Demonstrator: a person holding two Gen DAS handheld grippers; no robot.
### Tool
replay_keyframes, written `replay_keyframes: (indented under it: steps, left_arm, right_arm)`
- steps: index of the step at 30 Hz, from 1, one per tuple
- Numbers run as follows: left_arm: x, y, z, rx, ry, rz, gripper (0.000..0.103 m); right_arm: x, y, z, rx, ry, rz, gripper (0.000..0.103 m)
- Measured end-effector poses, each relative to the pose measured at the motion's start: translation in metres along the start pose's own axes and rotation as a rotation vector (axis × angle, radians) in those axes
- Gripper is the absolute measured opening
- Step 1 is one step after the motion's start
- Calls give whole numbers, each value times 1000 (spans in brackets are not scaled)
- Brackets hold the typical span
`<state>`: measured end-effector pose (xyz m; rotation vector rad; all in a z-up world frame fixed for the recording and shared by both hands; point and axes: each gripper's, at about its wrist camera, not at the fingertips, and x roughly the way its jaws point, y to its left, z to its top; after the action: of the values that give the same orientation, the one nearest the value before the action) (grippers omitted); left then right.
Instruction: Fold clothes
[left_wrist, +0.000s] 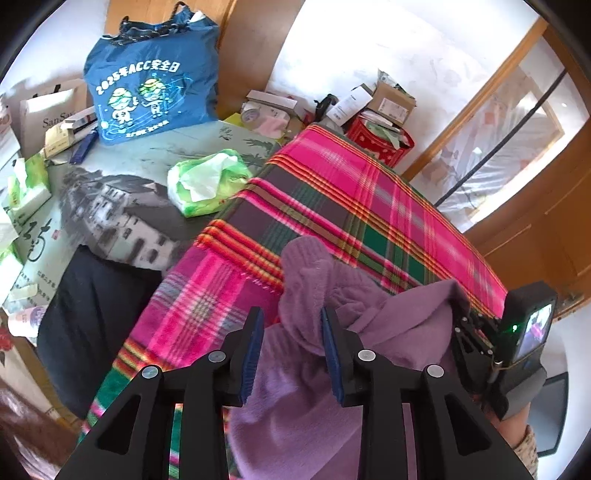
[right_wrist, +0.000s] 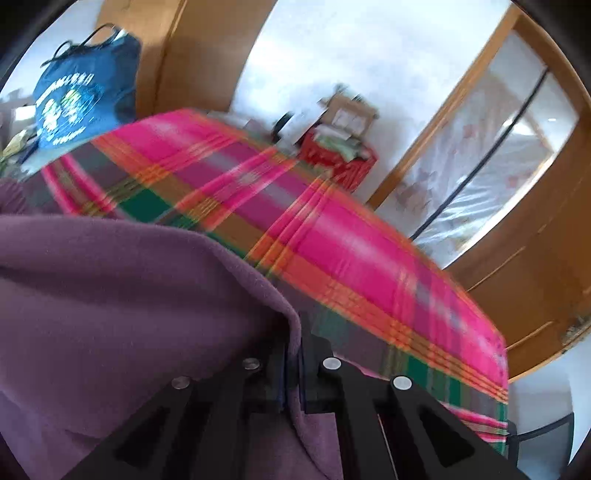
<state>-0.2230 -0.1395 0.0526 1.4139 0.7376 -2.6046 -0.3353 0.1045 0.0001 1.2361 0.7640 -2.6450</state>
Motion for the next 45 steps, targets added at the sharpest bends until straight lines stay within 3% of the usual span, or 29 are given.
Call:
replay_keyframes:
  steps: [4, 12, 16, 20, 23, 26, 28, 32, 39, 45]
  left_arm:
    - [-10, 16, -7, -18, -12, 32, 33]
    - [-23, 50, -32, -83, 19, 18, 33]
    - [-28, 56, -50, -86, 40, -19, 33]
    - [-30, 59, -66, -91, 64, -56, 33]
    - [-25, 57, -73, -111, 95, -84, 33]
    - [-23, 54, -78, -110, 116, -99, 33]
    - [-22, 53, -82, -106, 128, -108, 33]
    - [-15, 57, -85, -127, 158, -125, 33]
    - [-6, 55, -85, -135, 172, -123, 33]
    - [-5, 61, -81, -187, 164, -167, 33]
  right_arm:
    - [-12, -9, -12, 7, -4, -7, 4]
    - [-74, -51, -57, 150, -29, 128, 10]
    - [-117, -67, -106, 224, -97, 204, 12]
    - [-142, -68, -166, 290, -87, 270, 22]
    - [-156, -50, -201, 256, -65, 289, 23]
    - [-170, -24, -219, 128, -83, 226, 27]
    - [-176, -15, -226, 94, -93, 221, 31]
    - [-184, -3, -239, 98, -91, 347, 41]
    - [-183, 27, -240, 25, -102, 400, 43]
    - [-184, 36, -237, 2, -117, 418, 44]
